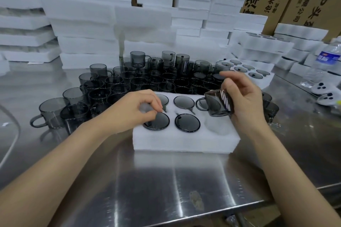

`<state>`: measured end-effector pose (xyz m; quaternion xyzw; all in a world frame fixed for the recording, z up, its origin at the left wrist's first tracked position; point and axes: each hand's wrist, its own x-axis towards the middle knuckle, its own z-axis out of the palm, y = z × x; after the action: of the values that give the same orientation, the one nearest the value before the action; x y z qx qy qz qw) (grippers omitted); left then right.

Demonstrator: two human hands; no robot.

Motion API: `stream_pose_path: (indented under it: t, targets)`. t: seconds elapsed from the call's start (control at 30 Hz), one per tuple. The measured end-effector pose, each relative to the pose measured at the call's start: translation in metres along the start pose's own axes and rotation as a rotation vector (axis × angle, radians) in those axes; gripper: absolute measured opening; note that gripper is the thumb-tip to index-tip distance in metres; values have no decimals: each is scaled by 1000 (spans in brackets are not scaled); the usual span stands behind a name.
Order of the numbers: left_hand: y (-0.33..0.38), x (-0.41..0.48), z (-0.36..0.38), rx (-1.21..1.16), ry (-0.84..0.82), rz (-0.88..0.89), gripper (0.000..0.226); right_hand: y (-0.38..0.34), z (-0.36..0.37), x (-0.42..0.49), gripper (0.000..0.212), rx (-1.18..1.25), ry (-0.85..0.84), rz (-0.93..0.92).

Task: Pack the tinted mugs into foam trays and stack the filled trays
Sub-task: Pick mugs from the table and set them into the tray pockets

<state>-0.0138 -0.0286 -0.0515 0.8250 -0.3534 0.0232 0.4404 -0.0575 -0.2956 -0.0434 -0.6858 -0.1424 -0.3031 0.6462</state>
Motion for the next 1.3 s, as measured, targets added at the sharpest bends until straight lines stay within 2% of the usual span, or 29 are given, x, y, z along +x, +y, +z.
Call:
stream_pose_path:
  t: [0.17,0.23,0.33,0.53,0.7,1.07,1.23,1.3]
  targets:
    - [2,-1,1,-8,2,-6,20,0,-3,-14,13,-305,-20,-282]
    - [2,-1,1,-6,3,-9,21,2,-4,-18,26,-471,-44,-395]
    - [2,-1,1,-10,5,-7,21,1,-6,-21,38,-591,-23,-469]
    - [0,-1,0,-8,0,-10,21,-3,-5,-20,32,-522,-153,-396]
    - [0,0,1,-1,0,-6,21,-2,-6,-20,39,-619,-152,-541]
    - [-2,0,1,-2,4,-2,21,1,-7,-19,41,-811,-99,-688]
    - [-2,0,2,-5,9,4,20,2,-7,-30,38,-727,-266,-492]
    - [-2,0,2,-6,11,7,20,0,-6,-34,27,-662,-283,-408]
